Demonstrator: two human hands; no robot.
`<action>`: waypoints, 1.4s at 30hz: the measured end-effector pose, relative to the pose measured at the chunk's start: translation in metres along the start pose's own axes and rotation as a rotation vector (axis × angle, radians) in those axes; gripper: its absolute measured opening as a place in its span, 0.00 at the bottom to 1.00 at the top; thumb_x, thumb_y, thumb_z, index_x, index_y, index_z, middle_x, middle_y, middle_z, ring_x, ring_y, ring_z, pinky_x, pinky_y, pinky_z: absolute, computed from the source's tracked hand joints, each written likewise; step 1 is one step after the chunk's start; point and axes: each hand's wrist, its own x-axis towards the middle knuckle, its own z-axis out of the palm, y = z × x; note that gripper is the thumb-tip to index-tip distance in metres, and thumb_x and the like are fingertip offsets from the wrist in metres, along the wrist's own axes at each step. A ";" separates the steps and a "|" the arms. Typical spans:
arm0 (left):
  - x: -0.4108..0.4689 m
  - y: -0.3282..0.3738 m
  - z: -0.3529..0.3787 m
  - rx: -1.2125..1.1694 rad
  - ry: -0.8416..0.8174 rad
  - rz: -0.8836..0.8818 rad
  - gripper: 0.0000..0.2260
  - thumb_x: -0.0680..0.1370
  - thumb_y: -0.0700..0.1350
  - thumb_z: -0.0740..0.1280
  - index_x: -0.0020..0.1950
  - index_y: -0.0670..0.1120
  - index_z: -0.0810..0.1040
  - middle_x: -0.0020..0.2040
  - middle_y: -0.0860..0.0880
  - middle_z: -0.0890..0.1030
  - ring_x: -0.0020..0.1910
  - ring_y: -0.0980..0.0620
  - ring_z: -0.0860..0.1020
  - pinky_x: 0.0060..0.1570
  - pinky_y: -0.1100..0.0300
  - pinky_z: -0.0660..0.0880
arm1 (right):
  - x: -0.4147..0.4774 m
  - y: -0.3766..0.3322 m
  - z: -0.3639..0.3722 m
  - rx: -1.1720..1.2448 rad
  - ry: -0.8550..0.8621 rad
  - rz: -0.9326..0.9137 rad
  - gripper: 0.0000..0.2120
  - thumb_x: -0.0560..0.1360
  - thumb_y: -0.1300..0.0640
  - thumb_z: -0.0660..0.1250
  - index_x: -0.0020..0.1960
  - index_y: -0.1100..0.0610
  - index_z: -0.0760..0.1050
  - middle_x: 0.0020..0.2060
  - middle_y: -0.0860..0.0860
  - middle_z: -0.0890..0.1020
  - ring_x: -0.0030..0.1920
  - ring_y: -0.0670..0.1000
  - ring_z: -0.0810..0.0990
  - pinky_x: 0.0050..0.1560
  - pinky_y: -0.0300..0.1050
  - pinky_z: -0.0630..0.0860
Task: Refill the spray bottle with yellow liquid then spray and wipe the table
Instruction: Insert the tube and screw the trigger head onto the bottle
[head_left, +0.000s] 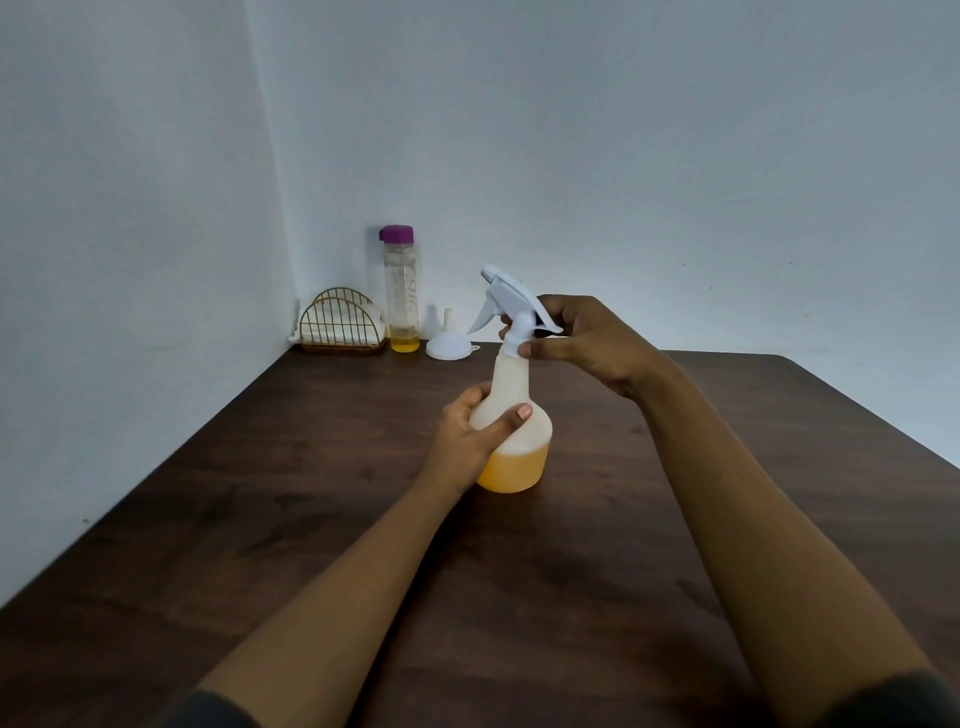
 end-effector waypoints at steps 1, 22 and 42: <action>0.000 0.000 0.000 0.000 -0.001 0.001 0.17 0.71 0.52 0.73 0.58 0.54 0.76 0.53 0.55 0.81 0.51 0.57 0.80 0.44 0.63 0.76 | 0.000 0.000 0.001 -0.017 0.003 -0.003 0.13 0.71 0.61 0.71 0.55 0.52 0.79 0.50 0.47 0.84 0.53 0.44 0.81 0.54 0.37 0.77; 0.000 -0.001 0.001 -0.030 0.006 0.018 0.12 0.71 0.52 0.73 0.53 0.56 0.78 0.50 0.54 0.83 0.49 0.57 0.81 0.45 0.62 0.78 | 0.012 -0.014 0.026 -0.525 0.152 0.154 0.22 0.64 0.43 0.75 0.43 0.62 0.75 0.37 0.56 0.79 0.38 0.51 0.75 0.38 0.43 0.68; -0.002 0.003 0.004 -0.001 0.029 -0.004 0.11 0.71 0.51 0.73 0.52 0.56 0.77 0.50 0.55 0.82 0.48 0.59 0.81 0.42 0.66 0.77 | -0.004 -0.002 0.008 0.036 -0.008 0.213 0.10 0.68 0.59 0.75 0.47 0.51 0.77 0.42 0.47 0.83 0.44 0.46 0.80 0.45 0.42 0.74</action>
